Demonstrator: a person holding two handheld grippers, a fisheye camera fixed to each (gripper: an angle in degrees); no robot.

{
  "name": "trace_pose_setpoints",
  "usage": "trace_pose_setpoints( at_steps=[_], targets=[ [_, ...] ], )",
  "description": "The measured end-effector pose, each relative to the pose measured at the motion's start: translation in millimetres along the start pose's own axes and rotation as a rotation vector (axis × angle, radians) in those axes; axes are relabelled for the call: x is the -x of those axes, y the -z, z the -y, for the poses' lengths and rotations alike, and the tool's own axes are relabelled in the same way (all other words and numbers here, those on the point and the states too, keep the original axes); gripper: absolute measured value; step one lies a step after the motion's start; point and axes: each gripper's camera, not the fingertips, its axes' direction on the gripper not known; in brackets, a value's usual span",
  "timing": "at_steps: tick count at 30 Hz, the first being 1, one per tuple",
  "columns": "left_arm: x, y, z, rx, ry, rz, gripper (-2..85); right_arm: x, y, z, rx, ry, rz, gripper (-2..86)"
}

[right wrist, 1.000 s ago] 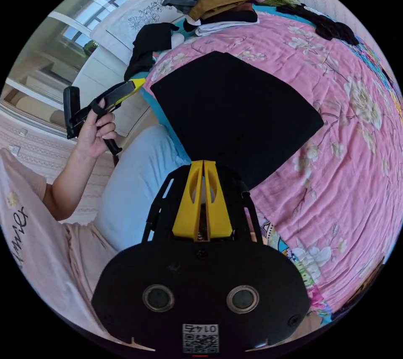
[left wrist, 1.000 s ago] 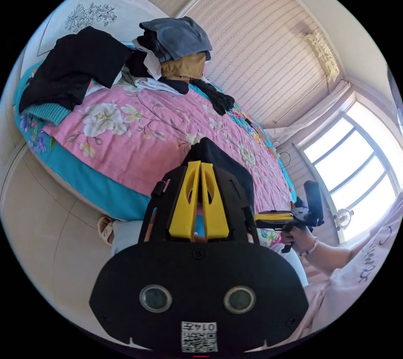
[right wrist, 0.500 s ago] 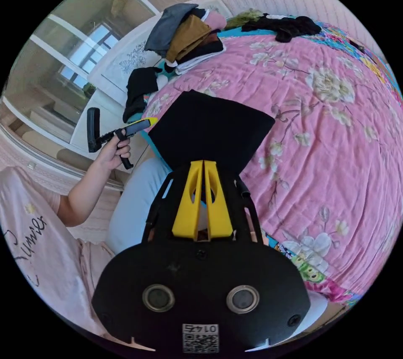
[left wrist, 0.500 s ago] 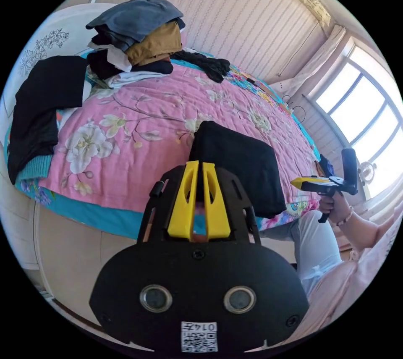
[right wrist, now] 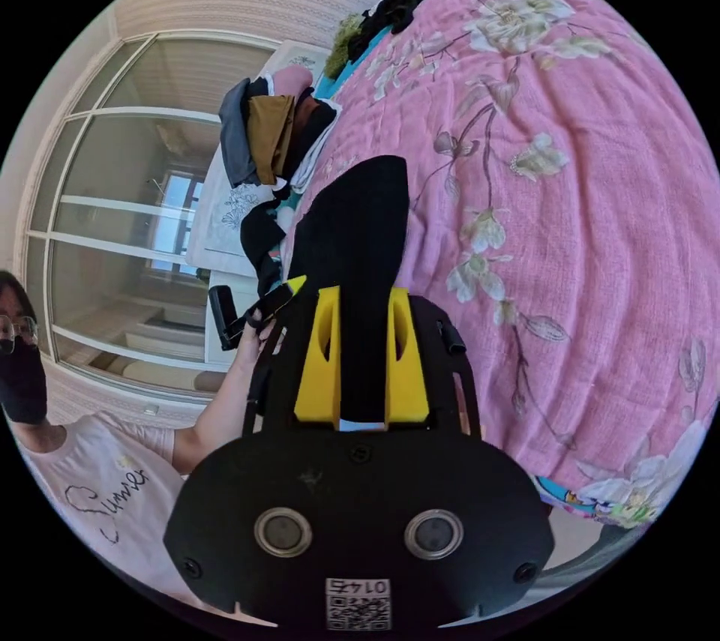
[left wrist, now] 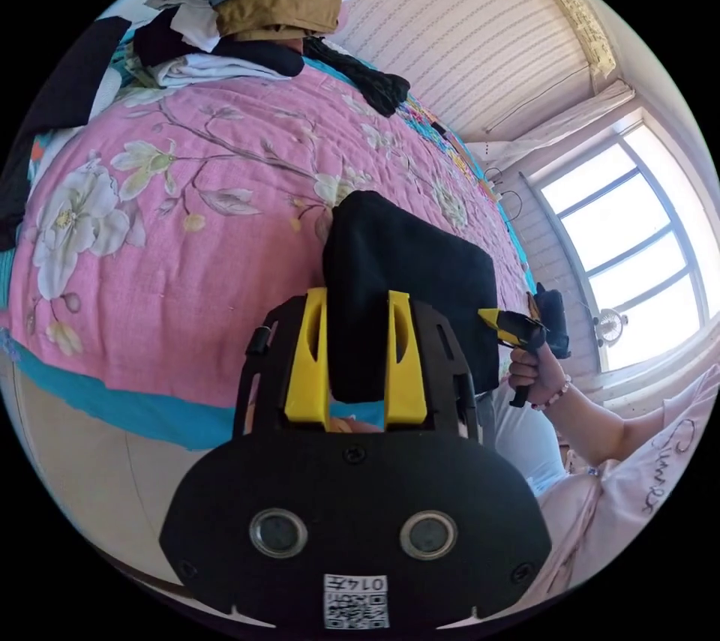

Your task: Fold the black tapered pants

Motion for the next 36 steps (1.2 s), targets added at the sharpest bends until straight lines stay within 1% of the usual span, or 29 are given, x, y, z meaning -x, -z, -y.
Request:
trace_pose_setpoints(
  at_steps=[2,4,8,12,15,17,19,20,22,23,25,26,28,29,30,31,33,34,36],
  targets=[
    [-9,3,0,-0.005,-0.013,-0.013,7.9,20,10,0,0.039,0.091,-0.007,6.2],
    [-24,2,-6,0.003,-0.036,0.003,6.9,51,21,-6,0.089,0.215,-0.073,5.3],
    [-50,-8,-25,-0.009,0.010,-0.044,6.4,85,52,-23,0.101,0.329,-0.099,4.6],
    [-108,-41,-48,-0.052,0.017,-0.179,6.2,102,126,-47,0.061,0.402,-0.144,4.4],
    [-168,-87,-50,-0.019,-0.057,-0.320,6.3,99,204,-63,0.034,0.398,-0.223,4.3],
    [-215,-124,-45,0.048,-0.129,-0.401,6.4,93,259,-74,0.012,0.366,-0.280,4.2],
    [-289,-176,-38,0.138,-0.247,-0.489,6.4,89,335,-88,-0.027,0.319,-0.373,4.3],
    [-309,-190,-36,0.156,-0.280,-0.505,6.4,89,354,-91,-0.037,0.314,-0.403,4.3],
    [-391,-245,-25,0.216,-0.392,-0.551,6.4,88,425,-95,-0.031,0.296,-0.529,4.5],
    [-412,-258,-22,0.226,-0.413,-0.564,6.4,87,443,-95,-0.037,0.286,-0.558,4.5],
    [-490,-302,-10,0.229,-0.484,-0.593,6.4,73,515,-96,-0.088,0.227,-0.629,4.8],
    [-508,-311,-7,0.224,-0.502,-0.595,6.4,69,533,-97,-0.108,0.213,-0.644,4.8],
    [-570,-350,0,0.217,-0.525,-0.565,6.6,37,601,-103,-0.178,0.104,-0.735,5.8],
    [-581,-361,0,0.220,-0.513,-0.561,6.7,25,617,-105,-0.205,0.041,-0.767,6.3],
    [-599,-383,-2,0.240,-0.500,-0.556,7.0,-6,643,-112,-0.256,-0.103,-0.814,7.1],
    [-614,-407,-6,0.289,-0.504,-0.511,7.0,-40,660,-123,-0.302,-0.255,-0.857,7.9],
    [-631,-437,-18,0.366,-0.543,-0.420,7.3,-83,659,-141,-0.355,-0.379,-0.893,8.0],
    [-638,-446,-23,0.373,-0.565,-0.455,8.4,-109,649,-151,-0.363,-0.425,-0.853,7.2],
    [-645,-450,-23,0.387,-0.583,-0.449,8.2,-142,628,-159,-0.351,-0.487,-0.805,7.2]
  ],
)
